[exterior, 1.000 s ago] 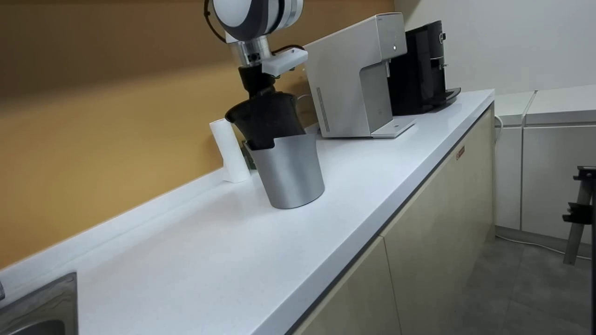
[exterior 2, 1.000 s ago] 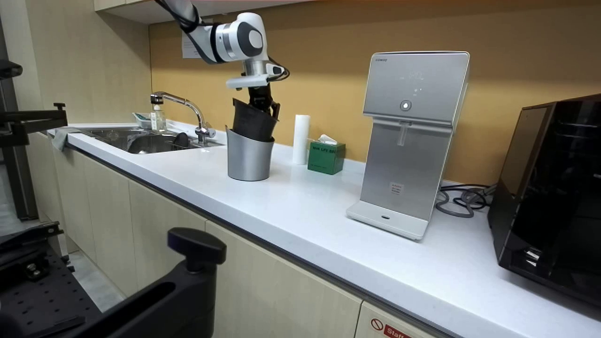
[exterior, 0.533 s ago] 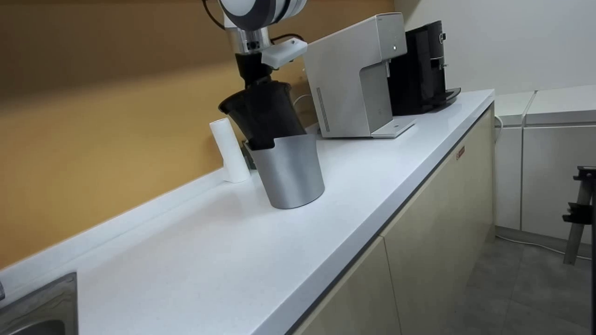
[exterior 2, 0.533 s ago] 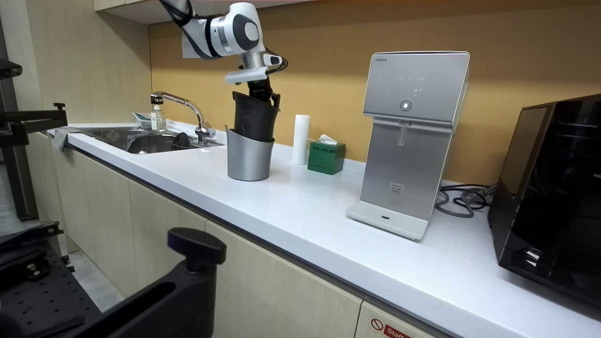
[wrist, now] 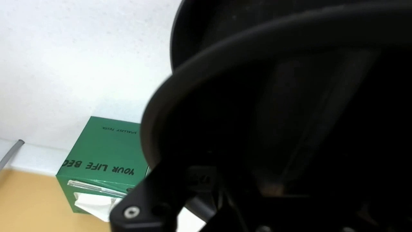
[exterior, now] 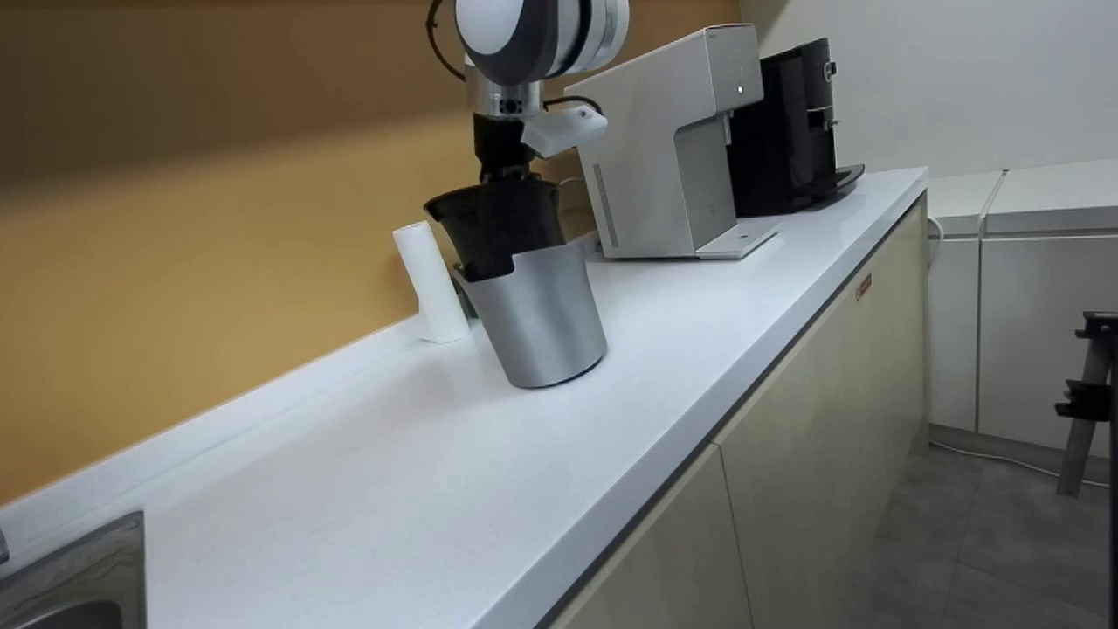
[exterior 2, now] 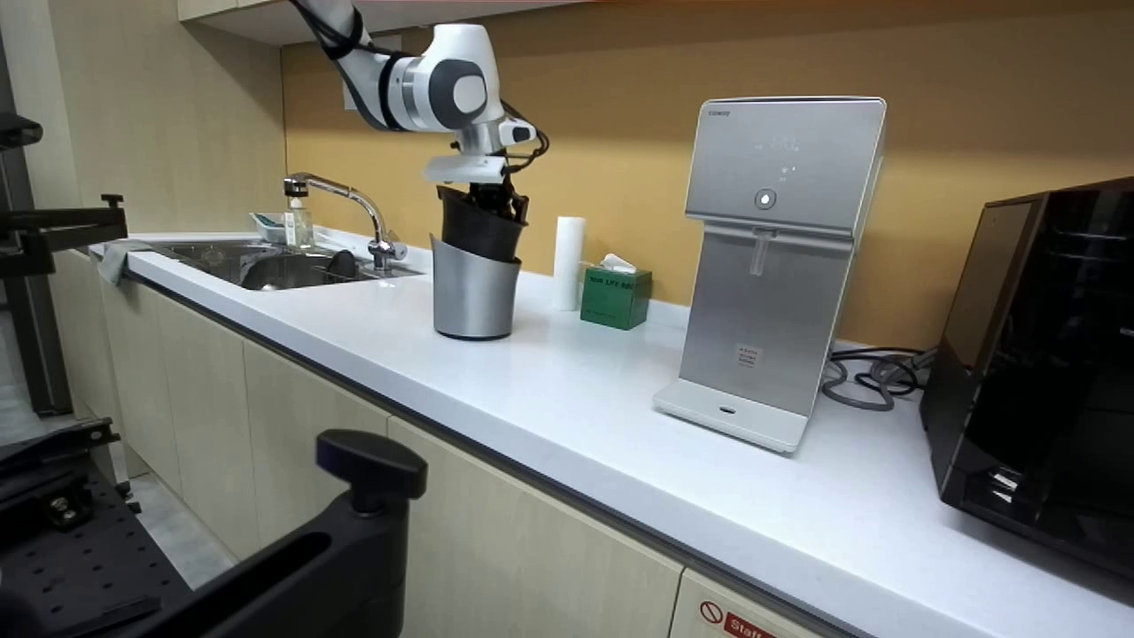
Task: Put the black bin in the grey bin.
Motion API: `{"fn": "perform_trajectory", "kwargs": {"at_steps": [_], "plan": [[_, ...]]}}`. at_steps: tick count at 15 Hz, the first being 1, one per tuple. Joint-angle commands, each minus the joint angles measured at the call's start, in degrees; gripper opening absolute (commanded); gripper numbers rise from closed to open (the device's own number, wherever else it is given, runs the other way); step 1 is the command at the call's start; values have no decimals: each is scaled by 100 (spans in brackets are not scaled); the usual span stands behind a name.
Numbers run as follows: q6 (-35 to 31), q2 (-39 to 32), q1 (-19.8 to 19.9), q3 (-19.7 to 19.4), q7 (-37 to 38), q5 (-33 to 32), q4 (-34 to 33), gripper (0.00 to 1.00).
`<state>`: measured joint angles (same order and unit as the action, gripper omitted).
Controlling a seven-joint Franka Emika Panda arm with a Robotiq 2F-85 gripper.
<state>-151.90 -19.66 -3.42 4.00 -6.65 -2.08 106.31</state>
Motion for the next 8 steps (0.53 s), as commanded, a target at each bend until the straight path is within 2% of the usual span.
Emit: {"fn": "perform_trajectory", "kwargs": {"at_steps": [1, 4, 8], "plan": [[-457, 294, 270, 278, -513, 480, 512, 2], [-426, 341, 407, 429, -1016, 639, 653, 2], [-184, 310, 420, 485, -1382, 531, 644, 2]]}}
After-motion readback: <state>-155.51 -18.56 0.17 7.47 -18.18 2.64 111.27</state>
